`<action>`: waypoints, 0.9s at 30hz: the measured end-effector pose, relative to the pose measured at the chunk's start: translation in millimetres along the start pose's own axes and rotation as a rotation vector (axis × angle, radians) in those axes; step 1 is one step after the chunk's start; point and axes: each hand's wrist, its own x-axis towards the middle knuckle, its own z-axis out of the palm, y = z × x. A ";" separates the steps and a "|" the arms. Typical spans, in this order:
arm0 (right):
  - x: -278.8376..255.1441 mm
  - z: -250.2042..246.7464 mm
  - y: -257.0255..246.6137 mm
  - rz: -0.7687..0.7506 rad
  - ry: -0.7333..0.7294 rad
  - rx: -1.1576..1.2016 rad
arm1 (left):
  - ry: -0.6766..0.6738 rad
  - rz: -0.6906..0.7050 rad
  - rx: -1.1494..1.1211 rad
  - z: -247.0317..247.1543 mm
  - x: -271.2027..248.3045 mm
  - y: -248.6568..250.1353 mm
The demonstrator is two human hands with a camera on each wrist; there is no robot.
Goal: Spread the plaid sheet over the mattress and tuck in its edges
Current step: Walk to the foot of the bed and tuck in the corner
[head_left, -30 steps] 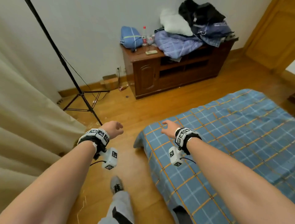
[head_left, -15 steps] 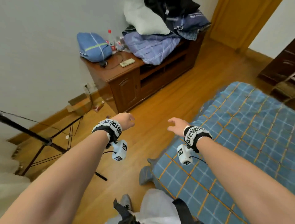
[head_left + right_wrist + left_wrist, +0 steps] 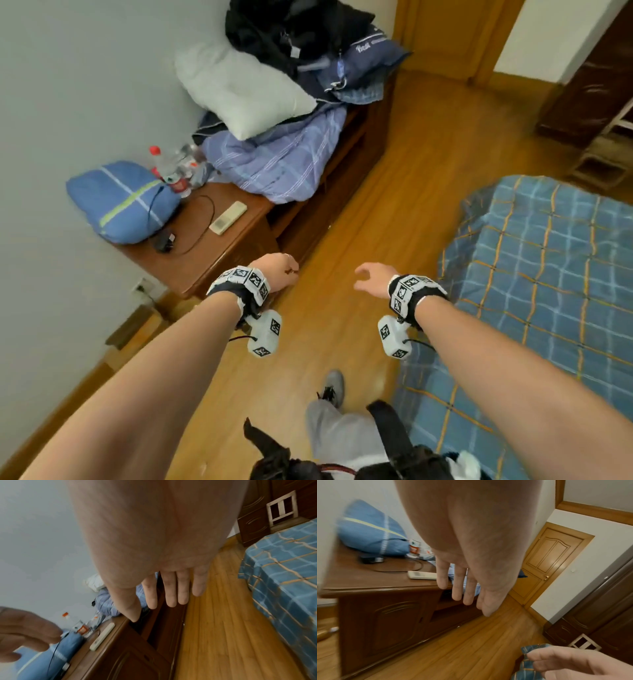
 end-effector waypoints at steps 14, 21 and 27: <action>207.5 -280.7 225.5 0.486 0.280 0.432 | -0.174 0.469 0.036 -224.9 448.0 232.5; 256.2 -435.5 351.1 0.829 0.504 0.635 | -0.249 0.815 0.319 -322.4 655.3 477.7; 239.0 -521.9 453.8 1.101 0.728 0.836 | -0.344 1.190 0.528 -338.8 725.8 718.0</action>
